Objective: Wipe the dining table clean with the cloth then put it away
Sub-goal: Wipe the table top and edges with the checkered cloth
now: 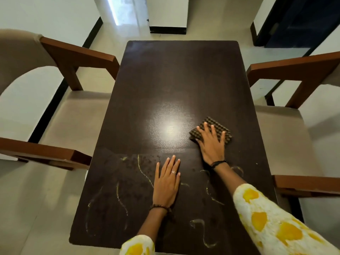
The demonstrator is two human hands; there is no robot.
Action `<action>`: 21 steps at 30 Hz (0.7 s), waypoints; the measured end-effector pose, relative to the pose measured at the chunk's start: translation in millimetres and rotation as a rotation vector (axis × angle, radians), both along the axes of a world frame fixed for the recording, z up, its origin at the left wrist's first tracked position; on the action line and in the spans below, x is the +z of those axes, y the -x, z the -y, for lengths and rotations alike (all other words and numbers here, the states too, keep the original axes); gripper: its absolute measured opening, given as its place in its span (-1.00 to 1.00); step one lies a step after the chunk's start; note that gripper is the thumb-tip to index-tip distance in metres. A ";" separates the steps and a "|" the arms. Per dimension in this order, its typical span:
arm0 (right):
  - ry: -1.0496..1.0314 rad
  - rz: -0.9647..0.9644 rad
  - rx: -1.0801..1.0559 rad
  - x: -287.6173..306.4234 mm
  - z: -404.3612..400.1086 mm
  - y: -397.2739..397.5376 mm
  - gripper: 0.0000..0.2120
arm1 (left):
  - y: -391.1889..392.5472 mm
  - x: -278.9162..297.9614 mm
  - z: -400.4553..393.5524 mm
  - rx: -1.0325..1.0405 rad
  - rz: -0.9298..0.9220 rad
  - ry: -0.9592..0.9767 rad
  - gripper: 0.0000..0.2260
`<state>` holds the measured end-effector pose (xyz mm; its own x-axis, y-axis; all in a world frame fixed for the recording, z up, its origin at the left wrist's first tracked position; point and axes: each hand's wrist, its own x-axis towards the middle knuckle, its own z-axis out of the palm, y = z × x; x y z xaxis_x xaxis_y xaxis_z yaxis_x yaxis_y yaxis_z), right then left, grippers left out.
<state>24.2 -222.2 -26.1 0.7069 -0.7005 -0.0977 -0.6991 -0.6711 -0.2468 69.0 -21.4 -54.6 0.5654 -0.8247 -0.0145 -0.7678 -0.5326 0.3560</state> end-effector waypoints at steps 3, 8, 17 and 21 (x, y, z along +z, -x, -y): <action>-0.032 -0.022 0.208 -1.8 -34.1 -33.8 -0.54 | 1.8 -1.2 1.2 0.001 0.035 -0.031 -0.59; -0.022 0.007 0.372 -4.2 -45.3 -43.6 -0.53 | 1.3 -2.1 2.1 0.008 0.049 -0.033 -0.61; -0.043 0.007 0.027 -1.2 68.8 44.5 -0.52 | 4.3 0.3 3.7 0.031 0.035 -0.029 -0.59; -0.065 0.007 -0.141 0.1 93.5 77.9 -0.53 | 5.4 1.1 4.5 0.030 0.036 -0.023 -0.59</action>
